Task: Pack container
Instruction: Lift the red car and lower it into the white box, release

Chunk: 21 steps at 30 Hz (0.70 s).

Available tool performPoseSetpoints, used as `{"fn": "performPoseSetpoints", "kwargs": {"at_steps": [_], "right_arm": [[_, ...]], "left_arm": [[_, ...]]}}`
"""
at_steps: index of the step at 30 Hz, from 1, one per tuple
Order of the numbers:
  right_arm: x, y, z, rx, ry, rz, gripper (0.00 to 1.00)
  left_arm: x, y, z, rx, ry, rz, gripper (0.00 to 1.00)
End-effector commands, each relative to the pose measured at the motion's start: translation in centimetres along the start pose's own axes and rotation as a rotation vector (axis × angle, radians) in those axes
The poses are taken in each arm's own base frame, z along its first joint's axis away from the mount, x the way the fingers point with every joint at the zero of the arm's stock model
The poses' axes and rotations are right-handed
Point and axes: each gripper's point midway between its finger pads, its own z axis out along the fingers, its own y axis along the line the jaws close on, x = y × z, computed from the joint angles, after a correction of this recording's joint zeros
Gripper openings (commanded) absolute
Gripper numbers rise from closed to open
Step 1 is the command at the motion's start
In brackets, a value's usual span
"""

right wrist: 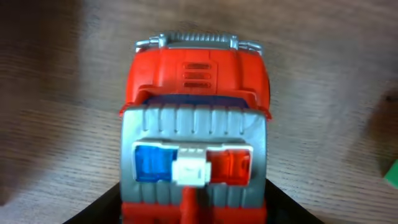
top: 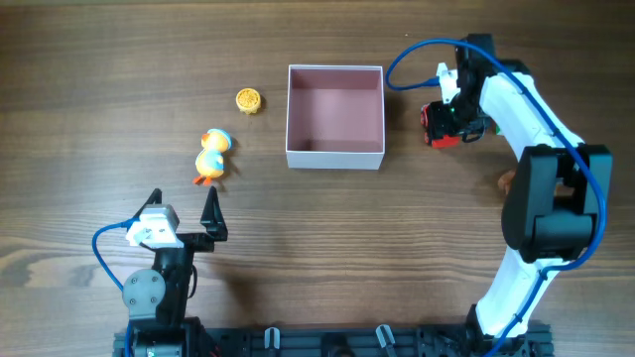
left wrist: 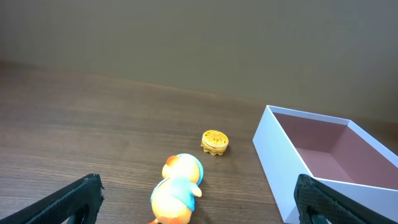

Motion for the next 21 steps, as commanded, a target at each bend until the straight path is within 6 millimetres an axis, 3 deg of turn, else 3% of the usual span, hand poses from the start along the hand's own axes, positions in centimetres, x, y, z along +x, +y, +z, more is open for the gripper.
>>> {"fn": "performPoseSetpoints", "kwargs": {"at_steps": [1, 3, 8, 14, 17, 21], "right_arm": [[-0.7, -0.5, -0.4, 0.023, -0.005, 0.004, 0.49], [-1.0, -0.5, -1.0, 0.024, -0.01, 0.004, 0.4], [-2.4, -0.7, -3.5, 0.026, -0.034, 0.042, 0.34], [-4.8, -0.3, -10.7, 0.018, -0.095, 0.158, 0.3], [-5.5, 2.3, -14.9, -0.011, -0.134, 0.193, 0.35], [-6.4, 7.8, -17.7, -0.166, -0.176, 0.264, 0.33]], "left_arm": [[0.1, 0.3, 0.0, -0.01, -0.001, 0.012, 1.0], [0.1, 0.2, 0.0, -0.009, -0.001, 0.012, 1.0], [0.1, 0.3, 0.0, -0.01, -0.001, 0.012, 1.0], [0.1, 0.3, 0.0, -0.01, -0.001, 0.012, 1.0], [0.1, 0.3, 0.0, -0.01, -0.001, 0.012, 1.0], [0.1, 0.2, 0.0, -0.009, -0.001, 0.012, 1.0]]}}
